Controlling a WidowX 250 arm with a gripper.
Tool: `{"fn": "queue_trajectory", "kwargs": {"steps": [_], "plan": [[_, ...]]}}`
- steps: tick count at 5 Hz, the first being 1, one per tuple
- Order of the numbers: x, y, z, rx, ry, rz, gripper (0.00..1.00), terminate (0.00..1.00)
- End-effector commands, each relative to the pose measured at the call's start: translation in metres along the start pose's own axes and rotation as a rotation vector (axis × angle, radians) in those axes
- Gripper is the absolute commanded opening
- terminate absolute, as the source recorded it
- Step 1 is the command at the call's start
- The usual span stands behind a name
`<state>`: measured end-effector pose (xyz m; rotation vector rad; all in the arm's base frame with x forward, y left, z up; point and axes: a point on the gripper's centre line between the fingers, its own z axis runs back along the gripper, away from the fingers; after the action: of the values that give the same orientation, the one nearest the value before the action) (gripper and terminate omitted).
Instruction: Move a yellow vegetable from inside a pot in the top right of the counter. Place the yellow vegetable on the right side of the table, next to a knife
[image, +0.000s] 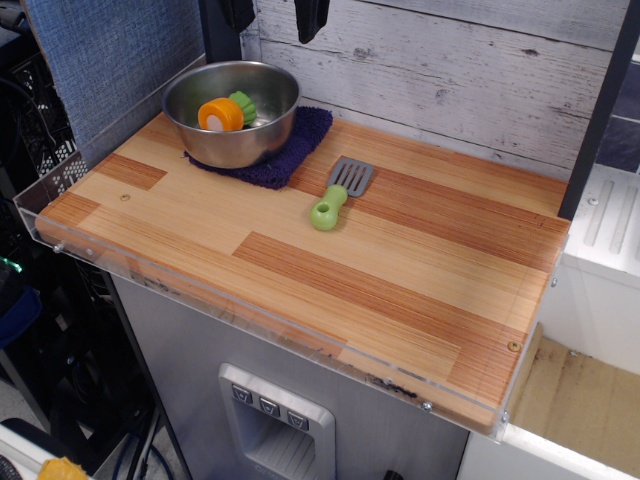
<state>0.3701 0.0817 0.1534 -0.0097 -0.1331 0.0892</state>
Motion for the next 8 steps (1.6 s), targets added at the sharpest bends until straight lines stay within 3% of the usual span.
{"fn": "queue_trajectory", "kwargs": {"steps": [1, 2, 3, 4, 6, 8], "plan": [[0.000, 0.000, 0.000, 0.000, 0.000, 0.000, 1.00, 0.00], [0.009, 0.033, -0.009, 0.001, -0.001, 0.080, 1.00, 0.00], [0.024, 0.075, -0.018, 0.064, -0.007, 0.155, 1.00, 0.00], [0.034, 0.101, -0.021, 0.080, 0.011, 0.190, 1.00, 0.00], [0.033, 0.089, -0.017, 0.073, 0.028, 0.107, 1.00, 0.00], [0.026, 0.088, -0.028, 0.070, 0.053, 0.106, 1.00, 0.00]]}}
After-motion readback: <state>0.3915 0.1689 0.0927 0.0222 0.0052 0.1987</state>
